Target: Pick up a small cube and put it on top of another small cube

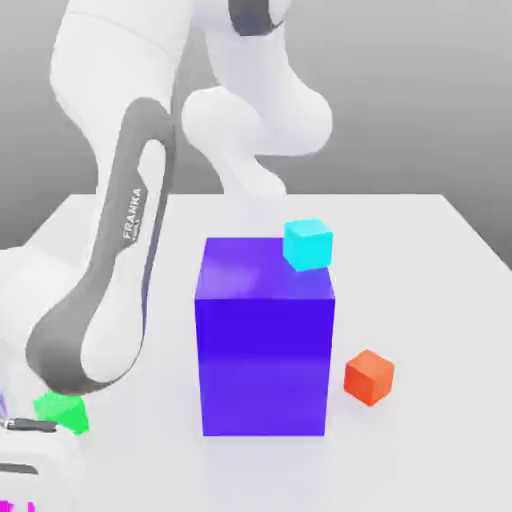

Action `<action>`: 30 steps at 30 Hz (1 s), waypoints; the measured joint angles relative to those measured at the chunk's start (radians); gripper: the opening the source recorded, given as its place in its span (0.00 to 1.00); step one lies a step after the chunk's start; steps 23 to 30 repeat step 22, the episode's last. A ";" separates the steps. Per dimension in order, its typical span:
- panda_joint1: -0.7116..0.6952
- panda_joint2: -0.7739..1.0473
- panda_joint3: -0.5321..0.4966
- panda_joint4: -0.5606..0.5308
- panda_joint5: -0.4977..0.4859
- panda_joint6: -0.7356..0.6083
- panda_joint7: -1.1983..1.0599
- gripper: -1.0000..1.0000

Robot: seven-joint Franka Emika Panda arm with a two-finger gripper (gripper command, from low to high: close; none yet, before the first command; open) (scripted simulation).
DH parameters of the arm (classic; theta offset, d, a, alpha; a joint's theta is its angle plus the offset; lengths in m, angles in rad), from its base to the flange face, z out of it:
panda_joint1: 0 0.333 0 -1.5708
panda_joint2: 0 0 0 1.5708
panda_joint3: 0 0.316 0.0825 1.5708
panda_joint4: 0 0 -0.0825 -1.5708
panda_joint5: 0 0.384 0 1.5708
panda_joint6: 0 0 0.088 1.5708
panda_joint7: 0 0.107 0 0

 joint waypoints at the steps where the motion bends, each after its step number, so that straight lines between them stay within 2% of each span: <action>1: 0.010 -0.030 -0.020 -0.031 -0.007 0.000 0.029 0.00; 7: 0.073 -0.211 -0.143 -0.240 -0.067 0.030 0.228 0.00; 13: 0.105 -0.403 -0.232 -0.455 -0.179 0.078 0.464 0.00; 15: 0.098 -0.380 -0.221 -0.478 -0.137 0.120 0.452 0.00; 18: 0.047 -0.284 -0.148 -0.476 -0.013 0.200 0.368 0.00; 19: 0.025 -0.250 -0.118 -0.473 0.029 0.226 0.339 1.00; 30: 0.025 -0.250 -0.118 -0.473 0.029 0.226 0.339 1.00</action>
